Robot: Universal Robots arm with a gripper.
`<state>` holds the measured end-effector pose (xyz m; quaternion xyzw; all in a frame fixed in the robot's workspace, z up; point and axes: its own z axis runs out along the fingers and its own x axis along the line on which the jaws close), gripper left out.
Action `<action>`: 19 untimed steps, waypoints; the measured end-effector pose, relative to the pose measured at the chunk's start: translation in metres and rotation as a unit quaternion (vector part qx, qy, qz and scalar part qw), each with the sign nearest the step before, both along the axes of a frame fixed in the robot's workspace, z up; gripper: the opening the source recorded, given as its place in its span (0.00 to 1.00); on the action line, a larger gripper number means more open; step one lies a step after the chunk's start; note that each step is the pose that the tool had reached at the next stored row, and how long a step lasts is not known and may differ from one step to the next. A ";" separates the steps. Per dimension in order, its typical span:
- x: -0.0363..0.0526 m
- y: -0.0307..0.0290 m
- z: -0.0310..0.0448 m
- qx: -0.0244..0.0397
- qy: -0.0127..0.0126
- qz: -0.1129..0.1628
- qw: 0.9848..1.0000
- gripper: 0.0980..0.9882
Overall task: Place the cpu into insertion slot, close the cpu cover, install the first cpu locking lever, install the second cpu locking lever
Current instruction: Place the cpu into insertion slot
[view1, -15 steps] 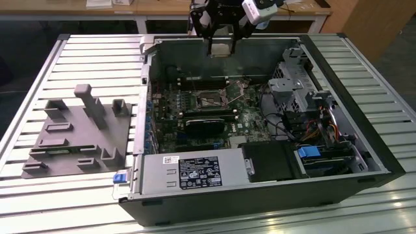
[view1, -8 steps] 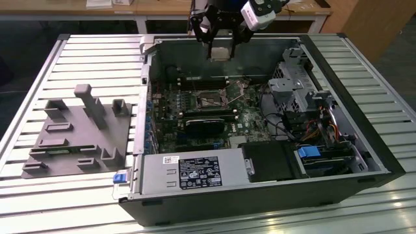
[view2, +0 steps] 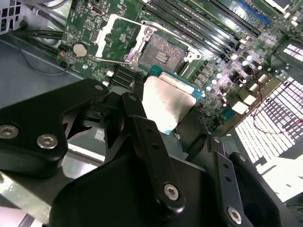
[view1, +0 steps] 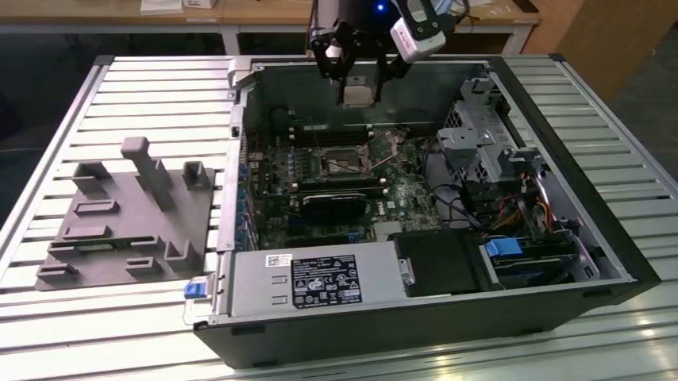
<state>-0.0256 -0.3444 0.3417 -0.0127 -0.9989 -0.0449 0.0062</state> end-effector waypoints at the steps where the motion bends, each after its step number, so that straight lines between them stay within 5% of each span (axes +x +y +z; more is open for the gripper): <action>1: 0.0000 0.0000 -0.0018 0.000 0.000 0.000 1.000 0.49; 19: 0.0000 0.0000 -0.0346 -0.001 -0.001 0.000 1.000 0.49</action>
